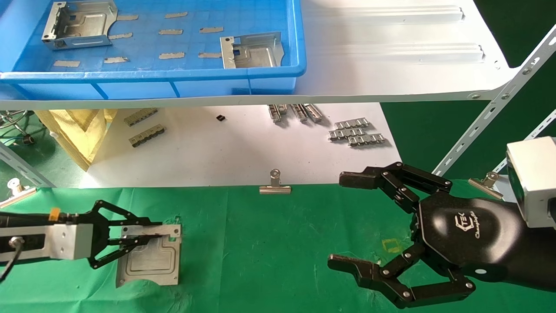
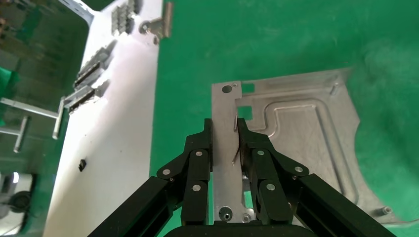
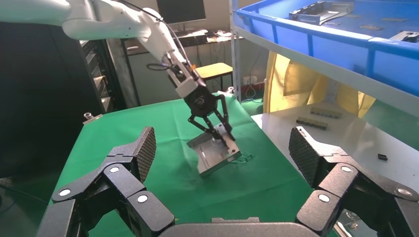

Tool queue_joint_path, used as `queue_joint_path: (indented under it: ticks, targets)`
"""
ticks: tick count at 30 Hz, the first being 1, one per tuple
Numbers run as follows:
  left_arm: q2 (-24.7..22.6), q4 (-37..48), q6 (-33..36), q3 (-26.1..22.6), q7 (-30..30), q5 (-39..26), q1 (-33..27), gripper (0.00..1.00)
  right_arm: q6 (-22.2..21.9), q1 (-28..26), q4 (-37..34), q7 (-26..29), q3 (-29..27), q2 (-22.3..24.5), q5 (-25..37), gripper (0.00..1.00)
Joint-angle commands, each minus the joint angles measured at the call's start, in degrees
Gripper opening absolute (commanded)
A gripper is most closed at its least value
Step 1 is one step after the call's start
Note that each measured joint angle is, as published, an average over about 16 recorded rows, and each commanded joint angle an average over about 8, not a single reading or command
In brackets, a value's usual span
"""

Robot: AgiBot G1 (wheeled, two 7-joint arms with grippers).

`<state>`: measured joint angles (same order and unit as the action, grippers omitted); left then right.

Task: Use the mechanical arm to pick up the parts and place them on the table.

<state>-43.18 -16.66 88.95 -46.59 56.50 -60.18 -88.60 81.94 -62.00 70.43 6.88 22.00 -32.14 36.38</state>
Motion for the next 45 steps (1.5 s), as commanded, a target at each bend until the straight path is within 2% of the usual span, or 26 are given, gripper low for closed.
queue_joint_path:
  ticks: [1, 7, 15, 20, 25, 33, 45]
  targets:
    - [-0.33, 0.92, 0.16, -0.20, 1.55, -0.38, -0.14, 1.00, 0.00, 0.00, 0.00, 0.00, 0.00, 0.00, 0.00, 1.00]
    - [-0.75, 3.18, 1.65, -0.21, -1.35, 0.98, -0.98, 1.00, 0.00, 0.00, 0.00, 0.00, 0.00, 0.00, 0.00, 1.00]
    - [0.40, 3.29, 2.50, 1.56, -16.32, 9.55, 1.10, 1.00, 0.00, 0.00, 0.00, 0.00, 0.00, 0.00, 0.00, 1.00]
    - [1.13, 3.12, 2.39, 2.84, -22.44, 14.41, 3.28, 1.00, -0.01, 0.01, -0.01, 0.00, 0.00, 0.00, 0.00, 1.00]
    - [1.23, 3.17, 2.35, 3.37, -23.66, 16.22, 4.12, 1.00, -0.02, 0.01, -0.01, 0.00, -0.01, 0.01, 0.00, 1.00]
    - [1.34, 1.83, 2.22, 3.65, -23.75, 15.25, 4.14, 1.00, -0.02, 0.01, -0.01, 0.00, 0.00, 0.00, 0.00, 1.00]
    - [2.63, -9.22, 1.19, 8.74, -31.96, 15.90, 8.49, 1.00, -0.02, 0.01, -0.02, 0.00, -0.01, 0.00, 0.00, 1.00]
